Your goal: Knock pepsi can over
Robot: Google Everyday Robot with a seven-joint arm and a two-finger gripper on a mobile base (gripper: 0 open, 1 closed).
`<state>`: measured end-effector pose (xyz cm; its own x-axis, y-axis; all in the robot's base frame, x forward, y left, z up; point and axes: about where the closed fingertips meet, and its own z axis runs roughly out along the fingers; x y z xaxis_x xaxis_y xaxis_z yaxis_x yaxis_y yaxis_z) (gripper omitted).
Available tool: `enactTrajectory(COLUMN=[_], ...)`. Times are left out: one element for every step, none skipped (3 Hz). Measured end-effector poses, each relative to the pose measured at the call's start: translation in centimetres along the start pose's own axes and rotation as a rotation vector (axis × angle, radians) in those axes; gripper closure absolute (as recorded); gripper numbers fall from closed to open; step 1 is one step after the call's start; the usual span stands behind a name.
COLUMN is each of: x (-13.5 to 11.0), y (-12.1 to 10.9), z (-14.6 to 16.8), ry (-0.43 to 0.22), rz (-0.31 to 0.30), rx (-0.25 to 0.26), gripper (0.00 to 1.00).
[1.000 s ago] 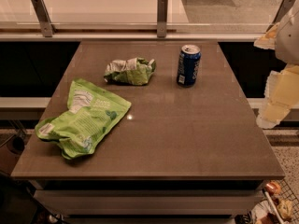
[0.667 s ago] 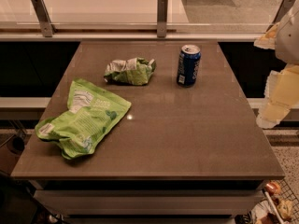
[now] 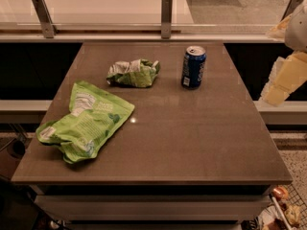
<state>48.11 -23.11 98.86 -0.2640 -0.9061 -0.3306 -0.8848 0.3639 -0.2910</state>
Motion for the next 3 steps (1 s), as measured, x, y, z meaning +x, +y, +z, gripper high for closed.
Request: enactTrajectory(x=[0.4,0.3,-0.3], y=[-1.5,-2.8,-3.8], z=[0.9,2.1,3.7], ry=[-0.084,-0.205,-0.357], rz=[0.071,0.134,0.178], rx=[0.036,0.090,0.143], gripper=[0.00,0.00,0.00])
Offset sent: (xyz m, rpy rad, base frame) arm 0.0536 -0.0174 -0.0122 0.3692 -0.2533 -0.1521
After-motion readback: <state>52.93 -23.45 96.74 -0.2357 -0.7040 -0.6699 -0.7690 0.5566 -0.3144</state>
